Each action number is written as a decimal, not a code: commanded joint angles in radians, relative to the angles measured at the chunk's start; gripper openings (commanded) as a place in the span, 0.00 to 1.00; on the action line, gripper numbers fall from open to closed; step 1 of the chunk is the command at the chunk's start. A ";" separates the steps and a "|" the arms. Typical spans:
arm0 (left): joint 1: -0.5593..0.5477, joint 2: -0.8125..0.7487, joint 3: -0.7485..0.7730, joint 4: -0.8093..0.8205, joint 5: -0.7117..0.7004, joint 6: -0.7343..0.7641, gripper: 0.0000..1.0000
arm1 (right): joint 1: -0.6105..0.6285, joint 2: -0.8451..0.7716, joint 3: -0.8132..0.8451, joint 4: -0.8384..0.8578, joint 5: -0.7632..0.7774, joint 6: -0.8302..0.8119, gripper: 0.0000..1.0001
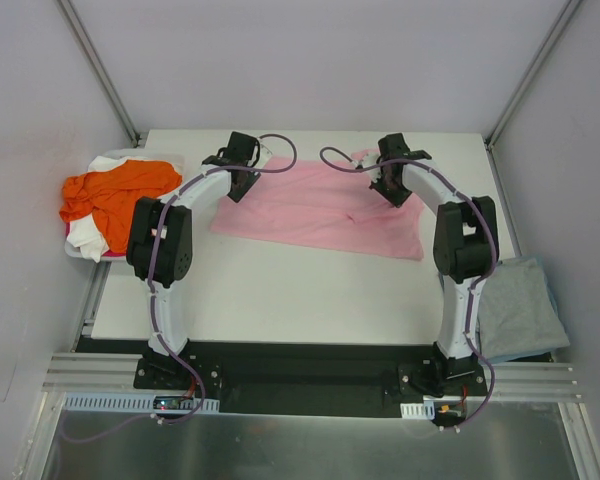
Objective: Fold and stack the t-shirts
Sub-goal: Fold the tshirt
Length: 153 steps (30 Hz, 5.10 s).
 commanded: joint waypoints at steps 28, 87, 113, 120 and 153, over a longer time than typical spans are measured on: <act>-0.004 -0.087 -0.086 -0.007 -0.007 0.009 0.41 | -0.010 0.046 0.098 -0.013 0.061 -0.005 0.03; 0.071 -0.131 -0.156 0.027 0.028 -0.019 0.46 | 0.211 -0.066 -0.118 0.005 0.028 0.073 0.37; 0.076 -0.142 -0.164 0.032 0.027 -0.022 0.56 | 0.199 0.035 -0.020 0.030 0.045 0.024 0.50; 0.074 -0.140 -0.164 0.032 0.033 -0.027 0.56 | 0.186 0.046 0.002 0.028 0.044 0.018 0.40; 0.074 -0.152 -0.182 0.032 0.034 -0.028 0.53 | 0.151 0.149 0.189 -0.019 0.134 -0.051 0.26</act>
